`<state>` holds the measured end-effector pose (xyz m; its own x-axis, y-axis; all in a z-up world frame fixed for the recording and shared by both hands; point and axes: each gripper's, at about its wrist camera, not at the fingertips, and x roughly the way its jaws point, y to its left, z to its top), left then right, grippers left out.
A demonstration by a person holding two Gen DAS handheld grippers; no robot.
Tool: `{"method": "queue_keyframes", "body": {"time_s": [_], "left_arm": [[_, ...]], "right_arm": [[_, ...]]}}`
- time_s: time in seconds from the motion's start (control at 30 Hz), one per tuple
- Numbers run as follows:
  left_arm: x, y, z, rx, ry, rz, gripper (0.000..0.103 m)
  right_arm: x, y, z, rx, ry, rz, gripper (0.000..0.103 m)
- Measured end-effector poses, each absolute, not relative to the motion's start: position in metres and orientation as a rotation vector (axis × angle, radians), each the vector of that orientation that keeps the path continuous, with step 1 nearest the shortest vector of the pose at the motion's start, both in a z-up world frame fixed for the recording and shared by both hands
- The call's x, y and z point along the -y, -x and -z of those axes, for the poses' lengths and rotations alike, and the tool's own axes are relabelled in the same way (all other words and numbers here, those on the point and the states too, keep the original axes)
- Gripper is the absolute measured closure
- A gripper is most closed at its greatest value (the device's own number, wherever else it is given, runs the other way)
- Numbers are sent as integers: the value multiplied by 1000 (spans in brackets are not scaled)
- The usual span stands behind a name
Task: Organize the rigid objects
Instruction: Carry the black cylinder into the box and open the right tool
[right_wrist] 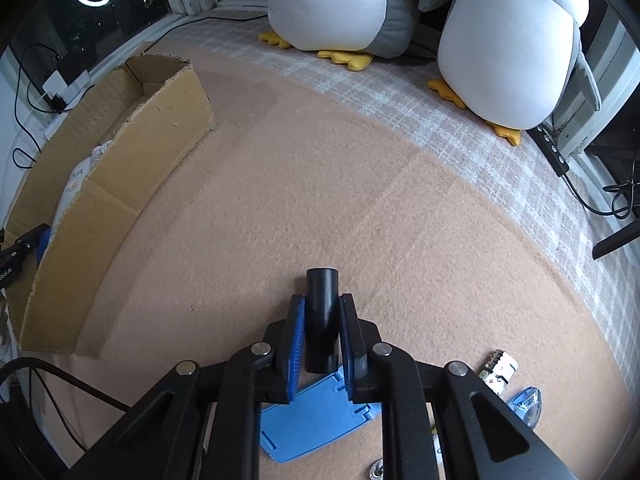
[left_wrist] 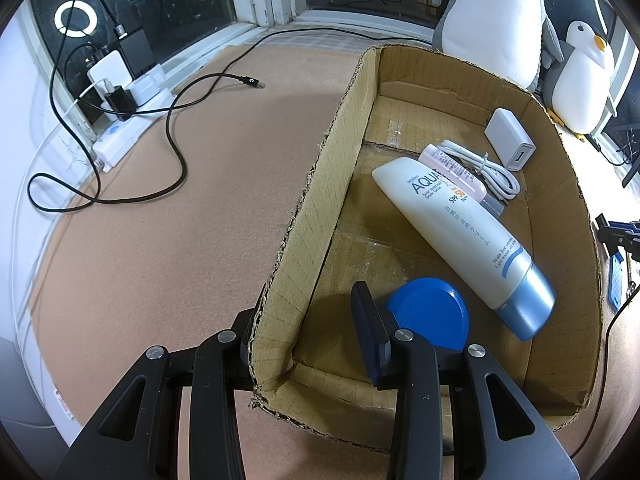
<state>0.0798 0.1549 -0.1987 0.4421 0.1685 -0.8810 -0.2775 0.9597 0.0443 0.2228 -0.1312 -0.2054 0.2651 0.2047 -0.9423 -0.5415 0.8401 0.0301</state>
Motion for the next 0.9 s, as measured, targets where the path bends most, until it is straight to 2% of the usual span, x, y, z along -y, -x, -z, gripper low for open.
{"method": "queue_keyframes", "body": {"time_s": [0.33,0.9], "left_arm": [[-155,-80,200,-1078,113,-278,67],[-155,-80,200,-1078,113,-278,67]], "right_arm": [[118,-210,169,-1133,262,-557,88],[24,-181,118,-1026,218,-757,88]]}}
